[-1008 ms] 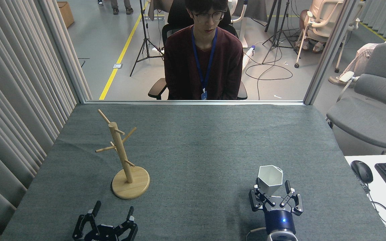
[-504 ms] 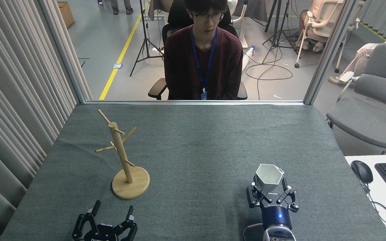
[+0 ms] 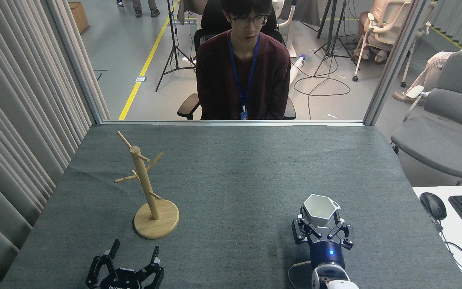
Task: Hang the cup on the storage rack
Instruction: 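Close the right gripper on the white cup rim and lift it, then carry the cup with the right gripper toward the left gripper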
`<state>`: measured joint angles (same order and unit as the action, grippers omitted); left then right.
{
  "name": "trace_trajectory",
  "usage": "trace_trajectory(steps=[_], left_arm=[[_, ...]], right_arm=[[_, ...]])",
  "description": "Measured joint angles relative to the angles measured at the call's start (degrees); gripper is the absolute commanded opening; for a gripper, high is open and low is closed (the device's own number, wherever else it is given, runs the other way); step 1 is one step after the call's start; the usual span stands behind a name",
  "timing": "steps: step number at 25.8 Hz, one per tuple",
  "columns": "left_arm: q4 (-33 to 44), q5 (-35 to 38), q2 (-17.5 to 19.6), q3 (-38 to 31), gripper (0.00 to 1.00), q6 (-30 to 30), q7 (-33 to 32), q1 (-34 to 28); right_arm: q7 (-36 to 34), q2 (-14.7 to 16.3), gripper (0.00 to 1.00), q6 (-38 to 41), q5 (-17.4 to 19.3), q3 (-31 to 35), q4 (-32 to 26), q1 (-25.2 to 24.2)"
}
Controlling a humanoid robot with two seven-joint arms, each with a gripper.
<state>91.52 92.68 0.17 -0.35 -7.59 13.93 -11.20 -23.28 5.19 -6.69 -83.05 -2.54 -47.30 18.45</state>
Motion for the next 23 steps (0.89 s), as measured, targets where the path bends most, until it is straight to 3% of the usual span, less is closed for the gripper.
trace_trajectory(steps=[3, 5, 9, 17, 20, 23], left_arm=[[0.0, 0.0, 0.0, 0.0, 0.99, 0.0, 0.0, 0.0], [0.0, 0.0, 0.0, 0.0, 0.99, 0.0, 0.1, 0.0], [0.0, 0.0, 0.0, 0.0, 0.99, 0.0, 0.2, 0.0], [0.0, 0.0, 0.1, -0.1, 0.99, 0.0, 0.4, 0.0], [0.0, 0.0, 0.1, 0.0, 0.99, 0.0, 0.4, 0.1], [0.2, 0.0, 0.2, 0.0, 0.99, -0.1, 0.4, 0.1]], right_arm=[[0.0, 0.0, 0.94, 0.0, 0.1, 0.0, 0.4, 0.5], [-0.1, 0.0, 0.72, -0.3, 0.1, 0.0, 0.6, 0.7], [-1.0, -0.1, 0.62, -0.5, 0.0, -0.1, 0.6, 0.9], [-1.9, 0.0, 0.62, -0.2, -0.2, -0.2, -0.4, 0.3], [-2.3, -0.1, 0.62, 0.2, -0.3, -0.9, -5.1, -1.6], [-2.5, -0.3, 0.63, 0.8, -0.3, -3.1, -13.7, -5.2]])
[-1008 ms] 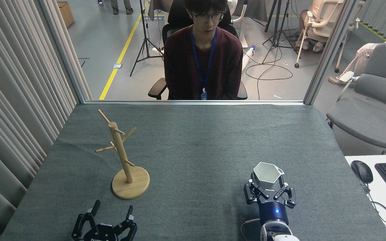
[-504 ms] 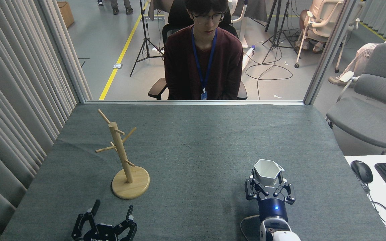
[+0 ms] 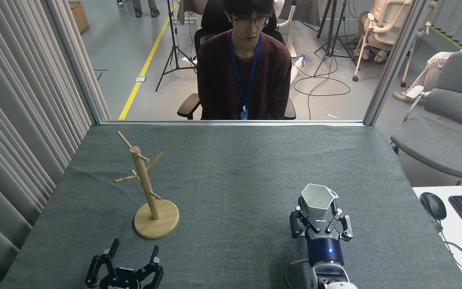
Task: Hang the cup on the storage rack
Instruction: 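Carry the cup with the right gripper toward the left gripper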
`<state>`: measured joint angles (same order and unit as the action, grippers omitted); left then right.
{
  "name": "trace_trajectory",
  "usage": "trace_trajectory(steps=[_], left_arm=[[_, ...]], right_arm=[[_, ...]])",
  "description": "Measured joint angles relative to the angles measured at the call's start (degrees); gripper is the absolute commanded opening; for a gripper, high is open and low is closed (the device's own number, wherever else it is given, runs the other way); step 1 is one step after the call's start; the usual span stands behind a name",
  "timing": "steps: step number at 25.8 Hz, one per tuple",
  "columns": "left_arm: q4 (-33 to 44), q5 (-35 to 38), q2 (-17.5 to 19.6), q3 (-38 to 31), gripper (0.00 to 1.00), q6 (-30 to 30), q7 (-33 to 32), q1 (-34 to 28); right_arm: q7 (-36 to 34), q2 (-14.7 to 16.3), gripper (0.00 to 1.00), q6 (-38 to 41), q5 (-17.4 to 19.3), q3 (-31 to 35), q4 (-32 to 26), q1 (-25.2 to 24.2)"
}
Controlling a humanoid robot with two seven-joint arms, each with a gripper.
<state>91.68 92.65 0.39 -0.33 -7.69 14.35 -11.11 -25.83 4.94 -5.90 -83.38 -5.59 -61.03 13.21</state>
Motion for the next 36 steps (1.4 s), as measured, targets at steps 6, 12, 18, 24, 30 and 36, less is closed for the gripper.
trace_trajectory(steps=[6, 12, 18, 24, 30, 36], left_arm=[[0.0, 0.2, -0.3, 0.9, 0.99, -0.4, 1.1, 0.3], [0.1, 1.3, 0.0, 6.5, 0.99, -1.7, 3.9, 1.0], [-0.2, 6.9, 0.1, 14.3, 0.99, -3.6, 4.3, 2.1], [-1.2, 8.5, -0.1, 17.6, 0.99, -3.8, 4.3, 3.0], [-1.4, 8.7, 0.0, 17.9, 0.99, -3.7, 4.1, 3.3], [-1.6, 8.7, 0.1, 18.0, 0.99, -3.8, 4.1, 3.6]], right_arm=[[-0.2, -2.5, 0.63, 1.1, -1.5, -7.0, -14.3, -5.9], [0.1, -6.0, 0.63, 1.8, -7.2, -14.7, -18.6, -6.7], [0.2, -8.2, 0.63, 2.3, -10.9, -20.2, -18.4, -5.5], [0.2, -8.7, 0.63, 2.4, -13.2, -23.9, -18.4, -7.8], [-0.8, -8.7, 0.64, 2.3, -14.1, -25.6, -18.7, -10.8], [-1.1, -8.5, 0.65, 2.5, -14.5, -25.9, -20.1, -13.0]])
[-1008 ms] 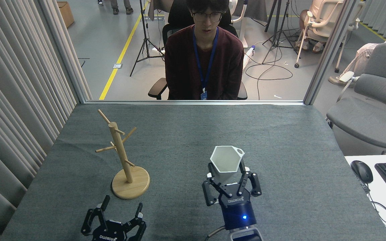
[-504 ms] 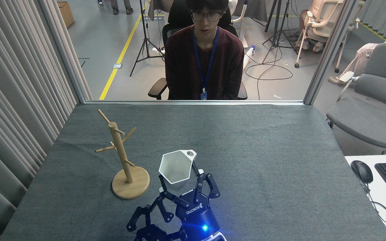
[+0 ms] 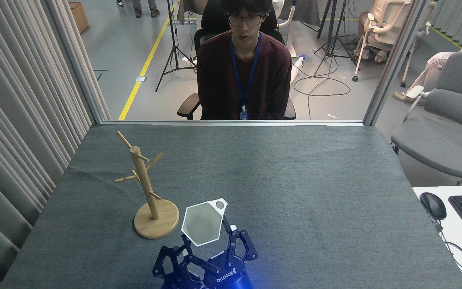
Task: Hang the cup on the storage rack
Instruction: 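Carry the cup with the right gripper toward the left gripper, then grasp the cup with the left gripper while the right gripper holds it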
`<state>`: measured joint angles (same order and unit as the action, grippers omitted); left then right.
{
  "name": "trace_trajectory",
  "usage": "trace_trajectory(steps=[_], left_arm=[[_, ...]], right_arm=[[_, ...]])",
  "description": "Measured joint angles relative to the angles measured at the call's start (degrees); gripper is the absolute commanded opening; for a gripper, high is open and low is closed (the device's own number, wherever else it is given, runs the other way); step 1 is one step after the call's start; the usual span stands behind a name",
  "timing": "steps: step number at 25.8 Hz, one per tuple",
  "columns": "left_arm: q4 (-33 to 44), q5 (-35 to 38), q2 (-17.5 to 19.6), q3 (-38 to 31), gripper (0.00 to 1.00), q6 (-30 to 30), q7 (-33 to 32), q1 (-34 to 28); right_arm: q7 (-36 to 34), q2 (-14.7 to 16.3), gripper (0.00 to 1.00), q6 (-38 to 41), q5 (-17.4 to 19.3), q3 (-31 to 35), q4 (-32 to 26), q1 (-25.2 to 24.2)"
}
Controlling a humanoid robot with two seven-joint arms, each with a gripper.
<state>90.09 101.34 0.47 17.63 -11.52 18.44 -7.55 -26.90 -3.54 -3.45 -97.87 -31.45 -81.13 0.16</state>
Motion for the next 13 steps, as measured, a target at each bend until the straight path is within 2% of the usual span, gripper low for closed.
trace_trajectory(steps=[13], left_arm=[[-0.1, 0.0, 0.1, -0.1, 0.99, 0.1, 0.1, 0.2]], right_arm=[[0.0, 0.3, 0.66, 0.1, -0.3, 0.0, -3.3, -3.6]])
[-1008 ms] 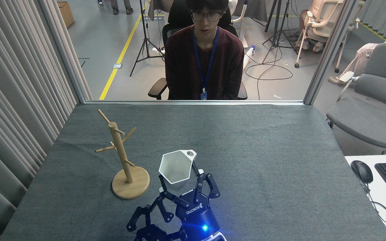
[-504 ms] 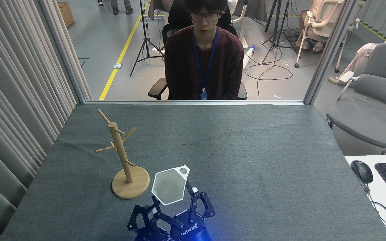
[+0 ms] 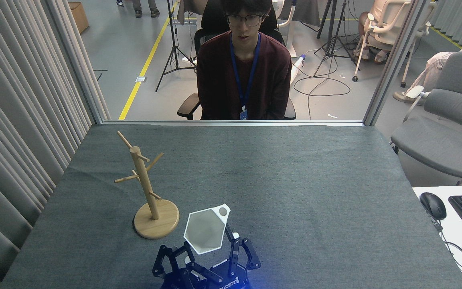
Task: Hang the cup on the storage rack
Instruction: 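Grasp the cup with the left gripper while the right gripper holds it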
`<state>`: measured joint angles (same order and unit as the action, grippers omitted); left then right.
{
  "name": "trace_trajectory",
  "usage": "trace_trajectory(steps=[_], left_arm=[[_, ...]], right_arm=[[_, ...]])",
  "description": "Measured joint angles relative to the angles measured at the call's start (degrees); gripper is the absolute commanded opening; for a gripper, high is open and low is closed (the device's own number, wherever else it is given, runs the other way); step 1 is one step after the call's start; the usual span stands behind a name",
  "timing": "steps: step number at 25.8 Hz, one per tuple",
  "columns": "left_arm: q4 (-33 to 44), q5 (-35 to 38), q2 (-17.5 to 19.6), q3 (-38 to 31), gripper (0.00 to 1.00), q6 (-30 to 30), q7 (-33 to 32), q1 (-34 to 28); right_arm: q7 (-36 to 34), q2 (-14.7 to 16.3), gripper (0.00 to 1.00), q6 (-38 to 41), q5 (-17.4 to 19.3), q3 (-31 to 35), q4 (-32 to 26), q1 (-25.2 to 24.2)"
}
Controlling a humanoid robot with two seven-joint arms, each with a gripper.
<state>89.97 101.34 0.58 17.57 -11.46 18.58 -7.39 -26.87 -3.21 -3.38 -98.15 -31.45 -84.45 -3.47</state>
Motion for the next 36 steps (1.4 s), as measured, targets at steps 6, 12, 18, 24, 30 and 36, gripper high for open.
trace_trajectory(steps=[6, 12, 18, 24, 30, 36], left_arm=[[0.0, 0.0, 0.0, 0.0, 0.99, 0.1, 0.0, 0.1], [0.0, 0.0, 0.0, 0.0, 0.99, -0.2, 0.2, 0.0], [0.0, 0.0, 0.0, 0.0, 0.99, -0.1, 0.2, 0.0], [0.1, 0.0, 0.0, 0.0, 0.99, -0.1, 0.2, 0.0], [0.1, 0.0, -0.1, 0.0, 0.99, 0.0, 0.2, 0.0], [0.2, 0.0, 0.0, 0.0, 0.99, 0.0, 0.2, 0.0]], right_arm=[[0.2, 0.1, 0.66, -0.1, -0.2, 0.0, -1.3, -2.2], [0.3, 0.2, 0.66, 0.1, -0.2, 0.3, -2.4, -2.6], [0.4, 0.8, 0.66, 0.1, -0.2, 1.2, -3.5, -2.4], [0.5, 1.9, 0.66, 0.0, -0.1, 3.5, -4.2, -2.1], [0.5, 2.3, 0.66, 0.3, -0.1, 3.5, -5.1, -2.7], [0.3, 1.5, 0.66, 0.5, -1.1, 2.0, -5.3, -5.4]])
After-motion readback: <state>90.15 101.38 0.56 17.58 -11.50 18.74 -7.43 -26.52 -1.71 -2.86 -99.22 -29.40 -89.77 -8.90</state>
